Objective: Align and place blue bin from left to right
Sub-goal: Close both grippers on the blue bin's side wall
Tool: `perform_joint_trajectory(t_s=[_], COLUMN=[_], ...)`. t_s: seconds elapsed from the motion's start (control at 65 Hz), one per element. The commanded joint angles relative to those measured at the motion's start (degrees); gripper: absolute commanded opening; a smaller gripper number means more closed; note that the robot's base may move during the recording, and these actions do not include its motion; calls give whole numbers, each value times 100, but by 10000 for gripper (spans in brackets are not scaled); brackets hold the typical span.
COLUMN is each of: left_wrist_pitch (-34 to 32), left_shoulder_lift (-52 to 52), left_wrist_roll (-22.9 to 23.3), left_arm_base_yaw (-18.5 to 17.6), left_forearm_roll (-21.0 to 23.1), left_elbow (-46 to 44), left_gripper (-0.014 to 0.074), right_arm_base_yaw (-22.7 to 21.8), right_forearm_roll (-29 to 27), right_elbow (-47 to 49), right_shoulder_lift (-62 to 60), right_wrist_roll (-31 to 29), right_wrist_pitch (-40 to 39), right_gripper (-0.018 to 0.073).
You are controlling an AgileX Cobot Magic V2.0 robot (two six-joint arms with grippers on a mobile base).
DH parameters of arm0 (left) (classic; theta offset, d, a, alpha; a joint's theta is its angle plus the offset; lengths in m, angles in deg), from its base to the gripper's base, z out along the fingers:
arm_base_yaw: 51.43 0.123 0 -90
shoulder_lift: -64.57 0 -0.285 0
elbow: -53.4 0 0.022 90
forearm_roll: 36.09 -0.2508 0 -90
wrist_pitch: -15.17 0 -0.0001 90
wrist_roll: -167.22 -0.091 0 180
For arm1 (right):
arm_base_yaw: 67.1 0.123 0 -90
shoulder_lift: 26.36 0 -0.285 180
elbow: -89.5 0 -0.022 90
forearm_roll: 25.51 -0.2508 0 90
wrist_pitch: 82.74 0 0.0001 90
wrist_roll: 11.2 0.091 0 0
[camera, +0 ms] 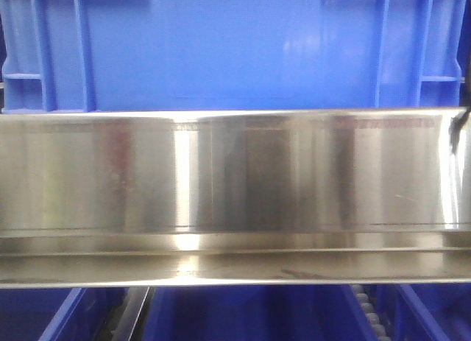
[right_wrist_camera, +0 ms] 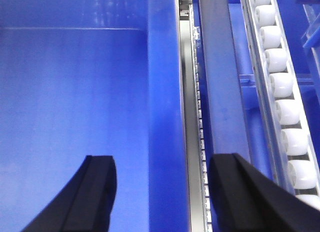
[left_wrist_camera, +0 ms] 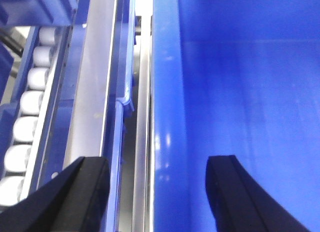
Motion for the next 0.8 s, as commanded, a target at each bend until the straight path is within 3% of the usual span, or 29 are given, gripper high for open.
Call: perform_joint_trajectory(t_s=[0.0, 0.277, 0.785], left_wrist_pitch=[-2, -3, 32], left_shoulder_lift=[-35, -35, -35], left_wrist_roll=[53, 53, 53], left_arm_base_yaw=[-42, -42, -42], left_forearm_roll=[9, 265, 238], left_elbow=[-37, -37, -37], left_gripper=[339, 339, 339], right_arm_base_yaw=[-3, -13, -13], right_forearm_roll=[62, 62, 62], right_elbow=[48, 48, 48], right_shoulder_lift=[-35, -35, -35], right_wrist_roll=[-1, -1, -1], right_wrist_pitch=[-96, -108, -85], right_gripper=[307, 307, 307])
